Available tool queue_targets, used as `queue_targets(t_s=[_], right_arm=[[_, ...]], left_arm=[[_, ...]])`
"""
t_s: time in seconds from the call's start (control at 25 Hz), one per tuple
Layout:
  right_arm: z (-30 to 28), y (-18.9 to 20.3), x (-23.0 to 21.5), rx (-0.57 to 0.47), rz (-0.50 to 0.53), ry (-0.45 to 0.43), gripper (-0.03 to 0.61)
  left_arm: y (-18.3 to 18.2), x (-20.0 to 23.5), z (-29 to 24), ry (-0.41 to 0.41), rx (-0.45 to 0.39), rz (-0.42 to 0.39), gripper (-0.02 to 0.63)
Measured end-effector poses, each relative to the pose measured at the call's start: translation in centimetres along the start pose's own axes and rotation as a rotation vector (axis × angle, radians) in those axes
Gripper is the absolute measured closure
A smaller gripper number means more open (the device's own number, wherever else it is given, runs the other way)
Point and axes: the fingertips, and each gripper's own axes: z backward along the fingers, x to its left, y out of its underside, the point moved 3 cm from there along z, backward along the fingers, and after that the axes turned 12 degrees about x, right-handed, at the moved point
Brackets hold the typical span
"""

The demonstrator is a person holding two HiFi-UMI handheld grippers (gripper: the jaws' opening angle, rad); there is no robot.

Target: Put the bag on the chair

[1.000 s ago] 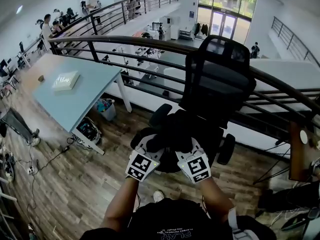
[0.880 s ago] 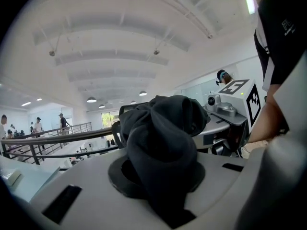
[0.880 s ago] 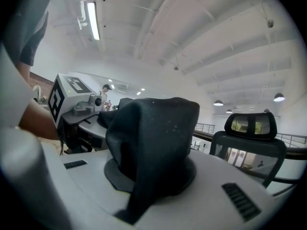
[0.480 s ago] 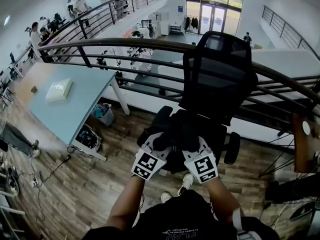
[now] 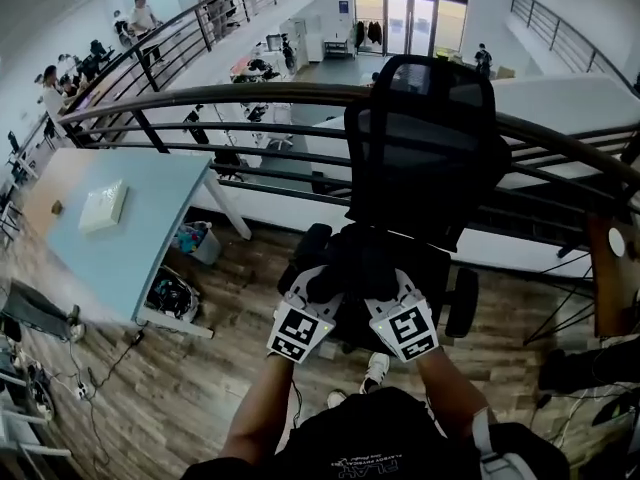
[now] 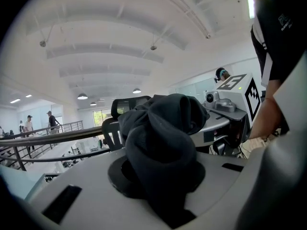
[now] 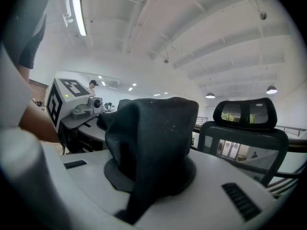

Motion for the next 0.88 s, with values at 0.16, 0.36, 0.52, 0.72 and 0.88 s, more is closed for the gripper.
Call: queue_targets(t_s=[0.16,0.36,0.52,0.72,0.88], right_arm=[[-1.1,0.8,-3.0,0.009,-0.015,0.01,0.538],[-2.1,1.7,-7.2,0.017,-0.024,0.018,0.538],[-2.8,1.9,-11.0,0.022,-0.028,0.019,0.538],[-3.9,4.2,-16.1,0.058,-0.047,0.038,0.538],[-5.4,5.7,-18.0,0.071,-0.072,0.058,0.538]], left_arm=[[-0.6,0.7,-3.3,0.021,0.013,-0.022,0.541],[-1.6,1.5,-7.6,0.051,0.022,-0.029,0.541],[-3.3,2.2,-11.2,0.058,0.017,-0.02,0.541],[-3.8,2.2,-17.0,0.065,0.037,-0.022,0.541],[-3.0,2.9,-19.8,0.095,0.05,-0.018,0.541]])
